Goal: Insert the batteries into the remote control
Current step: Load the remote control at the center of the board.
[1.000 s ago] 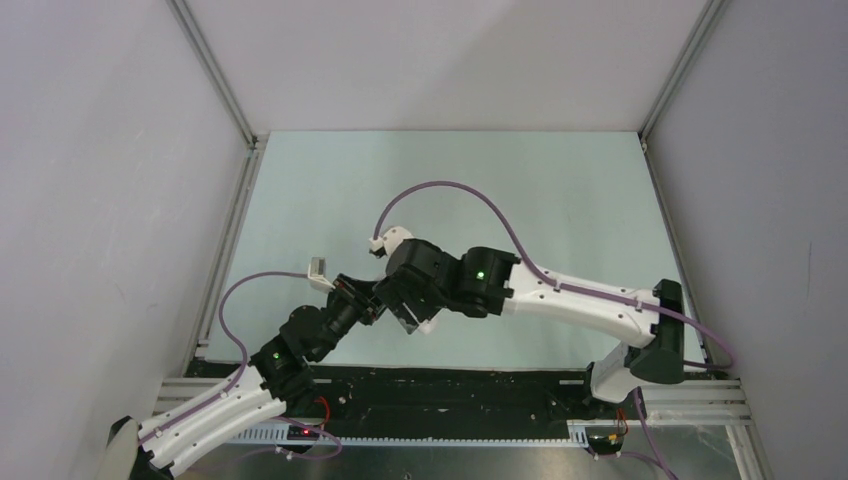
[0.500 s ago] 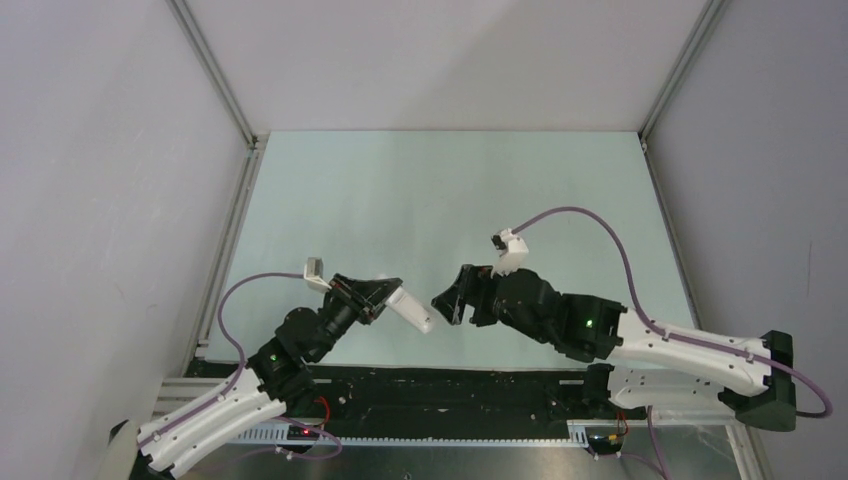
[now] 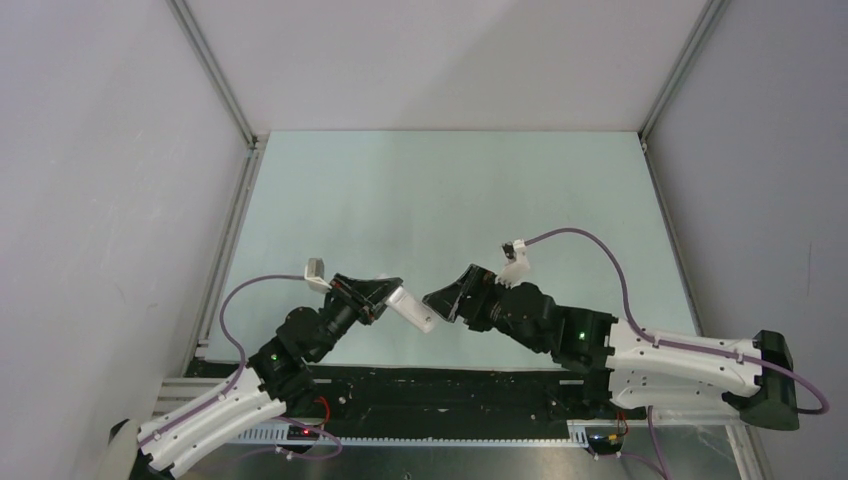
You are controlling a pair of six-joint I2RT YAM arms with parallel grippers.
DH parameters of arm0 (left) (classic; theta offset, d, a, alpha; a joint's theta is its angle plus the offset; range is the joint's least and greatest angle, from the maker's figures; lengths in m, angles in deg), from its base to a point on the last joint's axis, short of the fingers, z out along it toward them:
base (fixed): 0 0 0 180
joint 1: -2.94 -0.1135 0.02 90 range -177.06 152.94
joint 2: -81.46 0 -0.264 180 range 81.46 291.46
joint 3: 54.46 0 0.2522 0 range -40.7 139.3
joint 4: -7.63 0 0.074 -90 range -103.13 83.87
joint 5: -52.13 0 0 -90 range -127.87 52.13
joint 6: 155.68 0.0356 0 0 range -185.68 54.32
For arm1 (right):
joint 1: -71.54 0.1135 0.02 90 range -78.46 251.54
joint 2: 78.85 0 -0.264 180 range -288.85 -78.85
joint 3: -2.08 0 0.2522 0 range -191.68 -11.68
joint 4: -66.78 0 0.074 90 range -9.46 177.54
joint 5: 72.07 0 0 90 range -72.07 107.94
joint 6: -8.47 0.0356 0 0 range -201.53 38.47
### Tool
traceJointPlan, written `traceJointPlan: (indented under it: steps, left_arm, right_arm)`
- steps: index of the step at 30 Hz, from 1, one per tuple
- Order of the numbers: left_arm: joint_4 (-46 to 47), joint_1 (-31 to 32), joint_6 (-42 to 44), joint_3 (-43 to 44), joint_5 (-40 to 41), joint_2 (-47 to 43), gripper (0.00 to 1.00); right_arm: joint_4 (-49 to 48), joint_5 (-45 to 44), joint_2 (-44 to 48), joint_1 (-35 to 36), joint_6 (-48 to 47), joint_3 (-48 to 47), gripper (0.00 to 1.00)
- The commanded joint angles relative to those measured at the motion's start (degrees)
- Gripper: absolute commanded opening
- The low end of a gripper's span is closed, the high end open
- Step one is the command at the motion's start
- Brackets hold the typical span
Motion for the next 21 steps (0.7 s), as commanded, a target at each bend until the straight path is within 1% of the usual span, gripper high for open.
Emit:
traceJointPlan:
  steps: [1,10,21]
  left_arm:
    - [2.7,0.0,-1.5,1.0,0.8,0.0,0.00]
    - [2.8,0.0,-1.5,0.9,0.7,-0.5,0.00]
    - [2.7,0.0,-1.6,0.7,1.0,-1.0,0.00]
  right_arm:
    - [-6.5,1.0,-1.4,0.3,3.1,0.9,0.90]
    - [-10.5,3.6,-4.2,0.3,4.9,1.9,0.88]
    - [-10.2,5.9,-4.8,0.3,7.0,3.2,0.78]
